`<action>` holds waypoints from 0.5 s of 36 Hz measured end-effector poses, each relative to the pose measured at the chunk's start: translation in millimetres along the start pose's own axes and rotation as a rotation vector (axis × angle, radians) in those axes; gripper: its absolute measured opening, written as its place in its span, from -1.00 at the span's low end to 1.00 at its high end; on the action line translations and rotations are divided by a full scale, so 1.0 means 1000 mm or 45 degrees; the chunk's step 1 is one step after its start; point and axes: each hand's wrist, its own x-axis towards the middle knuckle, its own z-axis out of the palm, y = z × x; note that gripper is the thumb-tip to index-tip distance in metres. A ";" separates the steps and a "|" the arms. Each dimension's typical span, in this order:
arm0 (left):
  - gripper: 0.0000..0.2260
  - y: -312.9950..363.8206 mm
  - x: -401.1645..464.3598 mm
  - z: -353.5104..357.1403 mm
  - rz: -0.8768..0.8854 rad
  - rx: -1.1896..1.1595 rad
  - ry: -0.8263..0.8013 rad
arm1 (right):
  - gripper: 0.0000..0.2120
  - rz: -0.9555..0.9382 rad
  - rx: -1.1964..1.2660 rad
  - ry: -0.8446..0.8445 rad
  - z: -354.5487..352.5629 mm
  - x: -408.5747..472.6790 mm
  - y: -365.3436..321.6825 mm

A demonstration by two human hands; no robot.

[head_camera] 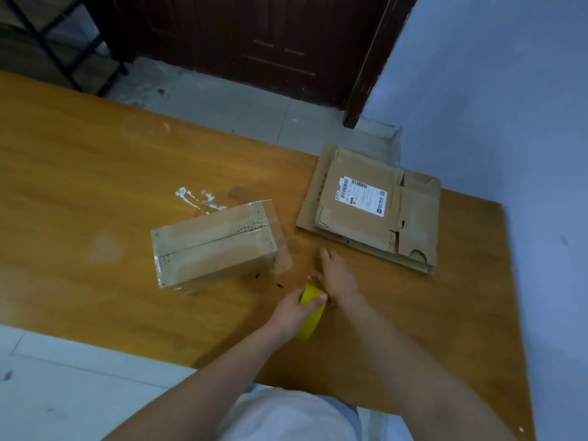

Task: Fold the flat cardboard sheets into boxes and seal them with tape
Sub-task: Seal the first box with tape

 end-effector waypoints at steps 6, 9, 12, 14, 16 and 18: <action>-0.64 0.005 -0.005 -0.002 0.070 0.335 0.072 | -0.68 0.078 -0.045 0.000 -0.002 -0.001 0.002; -0.57 0.009 -0.009 -0.006 0.097 0.762 0.121 | -0.74 0.044 -0.053 0.023 -0.004 -0.004 -0.003; -0.50 0.018 -0.020 -0.012 0.148 1.229 0.163 | -0.82 0.022 -0.013 0.137 -0.010 -0.009 -0.007; -0.47 0.028 -0.029 -0.015 0.181 1.473 0.098 | -0.87 0.017 0.054 0.255 -0.016 -0.012 -0.010; -0.53 0.043 -0.040 -0.023 0.211 1.596 -0.010 | -0.88 -0.004 0.094 0.378 -0.025 -0.015 -0.014; -0.63 0.061 -0.051 -0.036 0.340 1.566 -0.080 | -0.88 -0.029 0.150 0.480 -0.035 -0.017 -0.020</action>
